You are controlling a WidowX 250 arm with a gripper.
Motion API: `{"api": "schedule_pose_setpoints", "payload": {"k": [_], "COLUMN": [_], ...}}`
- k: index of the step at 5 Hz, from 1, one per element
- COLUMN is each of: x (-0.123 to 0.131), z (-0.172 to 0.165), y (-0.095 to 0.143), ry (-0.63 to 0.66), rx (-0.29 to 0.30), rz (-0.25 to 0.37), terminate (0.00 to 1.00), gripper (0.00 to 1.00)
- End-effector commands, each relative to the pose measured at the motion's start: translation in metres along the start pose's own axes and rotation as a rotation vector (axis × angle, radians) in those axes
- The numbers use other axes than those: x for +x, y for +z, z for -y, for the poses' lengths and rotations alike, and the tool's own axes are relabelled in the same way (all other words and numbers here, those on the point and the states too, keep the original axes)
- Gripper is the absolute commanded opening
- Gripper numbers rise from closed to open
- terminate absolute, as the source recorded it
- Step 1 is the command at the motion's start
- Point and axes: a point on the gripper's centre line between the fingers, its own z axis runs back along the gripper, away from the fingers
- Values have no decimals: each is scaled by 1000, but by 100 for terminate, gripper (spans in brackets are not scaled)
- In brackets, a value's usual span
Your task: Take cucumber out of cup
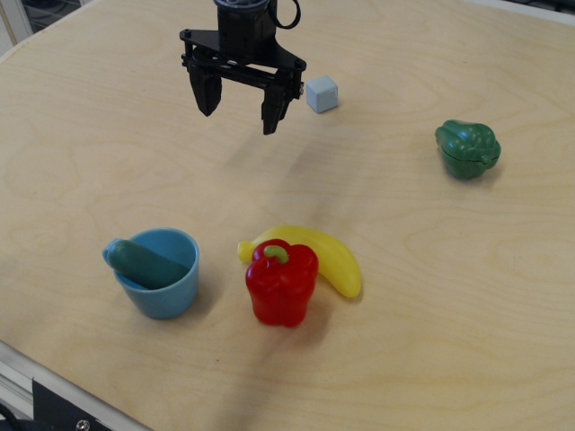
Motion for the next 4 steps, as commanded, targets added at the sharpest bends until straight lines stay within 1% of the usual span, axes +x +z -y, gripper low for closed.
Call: {"api": "schedule_pose_setpoints", "payload": {"k": [1,2,3,4], "x": [0,-23,-47,-79], "z": [0,-9,-15,-24], "y": [0,8,20,29], "ry": [0,-22,-38,-68], "rx": [0,4,12,1], "rz": [0,16,12,18], "terminate": [0,0,0,0], "gripper": [100,100,100,100]}}
